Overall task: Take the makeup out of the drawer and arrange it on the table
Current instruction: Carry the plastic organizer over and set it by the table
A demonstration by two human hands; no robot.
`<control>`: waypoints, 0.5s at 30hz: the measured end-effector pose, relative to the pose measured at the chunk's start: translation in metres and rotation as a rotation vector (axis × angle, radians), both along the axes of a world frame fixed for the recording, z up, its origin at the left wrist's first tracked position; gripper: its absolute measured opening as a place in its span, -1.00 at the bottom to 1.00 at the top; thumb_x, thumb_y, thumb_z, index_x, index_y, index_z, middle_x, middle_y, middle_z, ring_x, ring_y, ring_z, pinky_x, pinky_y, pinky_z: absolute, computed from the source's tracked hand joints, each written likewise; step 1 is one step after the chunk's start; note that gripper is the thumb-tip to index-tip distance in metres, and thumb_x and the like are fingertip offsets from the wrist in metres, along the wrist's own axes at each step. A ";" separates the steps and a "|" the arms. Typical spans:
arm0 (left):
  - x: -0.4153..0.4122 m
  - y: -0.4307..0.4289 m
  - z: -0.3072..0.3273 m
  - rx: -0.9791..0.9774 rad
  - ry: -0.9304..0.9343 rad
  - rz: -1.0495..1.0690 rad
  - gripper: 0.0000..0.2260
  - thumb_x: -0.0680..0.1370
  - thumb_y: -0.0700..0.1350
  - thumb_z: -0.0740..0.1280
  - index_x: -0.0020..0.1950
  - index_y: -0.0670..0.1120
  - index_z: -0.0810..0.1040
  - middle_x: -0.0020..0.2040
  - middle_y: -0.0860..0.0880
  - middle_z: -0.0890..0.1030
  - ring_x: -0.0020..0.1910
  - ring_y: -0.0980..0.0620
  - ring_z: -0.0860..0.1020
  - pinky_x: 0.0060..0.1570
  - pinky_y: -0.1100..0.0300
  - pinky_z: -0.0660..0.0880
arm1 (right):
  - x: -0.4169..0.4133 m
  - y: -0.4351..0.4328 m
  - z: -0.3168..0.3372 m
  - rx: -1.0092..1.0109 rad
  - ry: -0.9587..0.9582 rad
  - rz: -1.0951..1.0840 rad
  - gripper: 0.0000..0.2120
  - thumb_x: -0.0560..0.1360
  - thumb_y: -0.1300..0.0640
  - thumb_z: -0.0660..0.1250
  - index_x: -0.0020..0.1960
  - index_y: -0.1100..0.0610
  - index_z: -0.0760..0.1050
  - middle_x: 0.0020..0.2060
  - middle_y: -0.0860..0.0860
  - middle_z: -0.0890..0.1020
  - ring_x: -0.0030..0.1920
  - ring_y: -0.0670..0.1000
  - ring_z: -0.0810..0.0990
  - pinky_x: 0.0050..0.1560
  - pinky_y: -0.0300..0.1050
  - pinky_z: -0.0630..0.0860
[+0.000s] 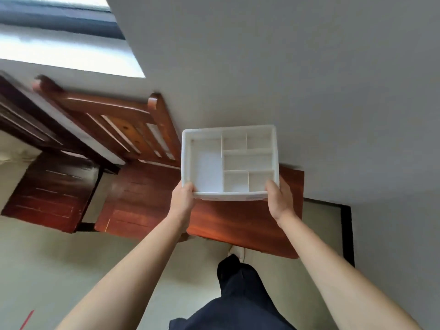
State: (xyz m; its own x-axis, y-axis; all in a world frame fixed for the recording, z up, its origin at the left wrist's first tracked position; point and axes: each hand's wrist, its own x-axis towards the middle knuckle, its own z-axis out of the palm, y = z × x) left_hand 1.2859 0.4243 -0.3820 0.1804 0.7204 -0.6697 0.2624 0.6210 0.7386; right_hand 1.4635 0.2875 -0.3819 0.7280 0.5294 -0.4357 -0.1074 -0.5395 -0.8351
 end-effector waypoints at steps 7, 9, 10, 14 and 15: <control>-0.189 -0.009 0.039 0.153 -0.095 0.180 -0.93 0.44 -0.25 0.18 -0.24 -0.13 0.35 -0.22 -0.08 0.40 -0.19 -0.05 0.42 -0.16 0.08 0.45 | -0.162 0.036 0.034 0.078 -0.096 0.217 -0.66 0.34 -0.13 0.13 -0.02 -0.19 0.61 -0.17 -0.14 0.67 -0.01 0.07 0.61 0.07 0.07 0.53; -0.264 -0.016 0.050 0.181 -0.119 0.303 -0.87 0.48 -0.27 0.16 -0.25 -0.11 0.35 -0.24 -0.06 0.39 -0.22 -0.03 0.39 -0.16 0.06 0.38 | -0.228 0.050 0.044 0.114 -0.098 0.324 -0.60 0.34 -0.14 0.13 0.04 -0.11 0.62 -0.11 -0.10 0.70 0.01 0.07 0.64 0.07 0.10 0.57; -0.303 -0.019 0.057 0.198 -0.135 0.367 -0.88 0.48 -0.26 0.16 -0.25 -0.10 0.35 -0.25 -0.05 0.38 -0.24 -0.01 0.37 -0.16 0.07 0.35 | -0.264 0.059 0.048 0.132 -0.101 0.388 -0.59 0.33 -0.16 0.13 0.04 -0.10 0.62 -0.11 -0.09 0.70 0.01 0.08 0.64 0.07 0.12 0.58; -0.465 -0.040 0.091 0.282 -0.148 0.603 -0.92 0.41 -0.15 0.23 -0.28 -0.06 0.37 -0.34 0.00 0.38 -0.31 0.04 0.35 -0.23 0.11 0.34 | -0.415 0.099 0.068 0.209 -0.090 0.682 -0.57 0.34 -0.19 0.11 0.06 -0.09 0.60 -0.07 -0.05 0.69 0.03 0.10 0.63 0.10 0.20 0.56; -0.504 -0.048 0.099 0.299 -0.134 0.663 -0.92 0.37 -0.11 0.25 -0.30 -0.04 0.36 -0.38 0.03 0.38 -0.33 0.05 0.35 -0.24 0.12 0.33 | -0.453 0.108 0.073 0.221 -0.063 0.743 -0.57 0.35 -0.18 0.13 0.09 -0.10 0.60 -0.06 -0.04 0.70 0.03 0.10 0.64 0.10 0.22 0.58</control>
State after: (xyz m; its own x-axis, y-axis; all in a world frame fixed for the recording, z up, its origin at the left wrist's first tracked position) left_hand 0.7815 0.3765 -0.2834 -0.2896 0.8547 -0.4309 -0.2022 0.3854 0.9003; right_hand 1.0102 0.3960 -0.3093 0.1680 0.9579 -0.2327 0.2680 -0.2716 -0.9243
